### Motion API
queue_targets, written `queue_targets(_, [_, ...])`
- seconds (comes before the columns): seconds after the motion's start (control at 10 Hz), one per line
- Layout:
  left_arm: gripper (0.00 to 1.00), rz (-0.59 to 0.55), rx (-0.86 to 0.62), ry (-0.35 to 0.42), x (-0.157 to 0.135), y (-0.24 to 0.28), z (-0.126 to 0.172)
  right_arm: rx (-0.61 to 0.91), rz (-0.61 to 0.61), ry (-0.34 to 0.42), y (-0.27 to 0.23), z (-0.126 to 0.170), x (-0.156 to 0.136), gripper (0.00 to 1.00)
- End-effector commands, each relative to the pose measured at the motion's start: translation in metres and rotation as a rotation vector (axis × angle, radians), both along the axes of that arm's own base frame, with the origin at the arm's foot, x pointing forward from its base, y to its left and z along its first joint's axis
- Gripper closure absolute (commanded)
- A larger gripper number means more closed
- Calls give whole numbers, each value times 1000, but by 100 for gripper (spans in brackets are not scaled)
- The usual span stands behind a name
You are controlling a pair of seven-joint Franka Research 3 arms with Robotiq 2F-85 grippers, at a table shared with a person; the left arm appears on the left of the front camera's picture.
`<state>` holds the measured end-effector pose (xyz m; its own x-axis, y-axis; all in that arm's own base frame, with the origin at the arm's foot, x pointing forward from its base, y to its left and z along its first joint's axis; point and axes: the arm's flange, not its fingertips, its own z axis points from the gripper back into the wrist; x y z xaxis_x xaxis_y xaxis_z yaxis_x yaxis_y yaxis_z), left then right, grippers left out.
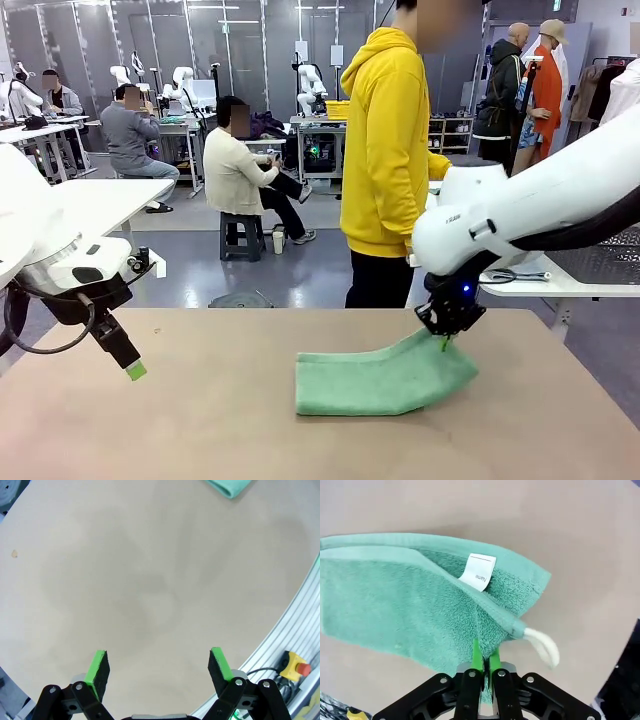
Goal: Fold the towels and place them in the basket.
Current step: When a person lays out a Towel with hook on the table, fold it in half twice.
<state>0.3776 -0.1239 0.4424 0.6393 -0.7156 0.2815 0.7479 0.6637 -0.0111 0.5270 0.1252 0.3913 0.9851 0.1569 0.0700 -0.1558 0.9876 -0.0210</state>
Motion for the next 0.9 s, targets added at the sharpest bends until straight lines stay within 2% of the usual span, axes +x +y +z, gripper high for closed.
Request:
queue_targets(0.0, [0, 17, 8, -3, 4, -2, 1, -6, 48, -43, 4, 23, -15, 100])
queue_targets(0.4, [0, 17, 8, -3, 4, -2, 1, 6, 120, -57, 72, 52, -13, 100])
queue_targets(0.6, [0, 17, 8, -3, 4, -2, 1, -9, 132, -29, 114, 45, -9, 100])
queue_targets(0.8, [0, 17, 8, -3, 4, -2, 1, -26, 127, 22, 153, 27, -5, 100])
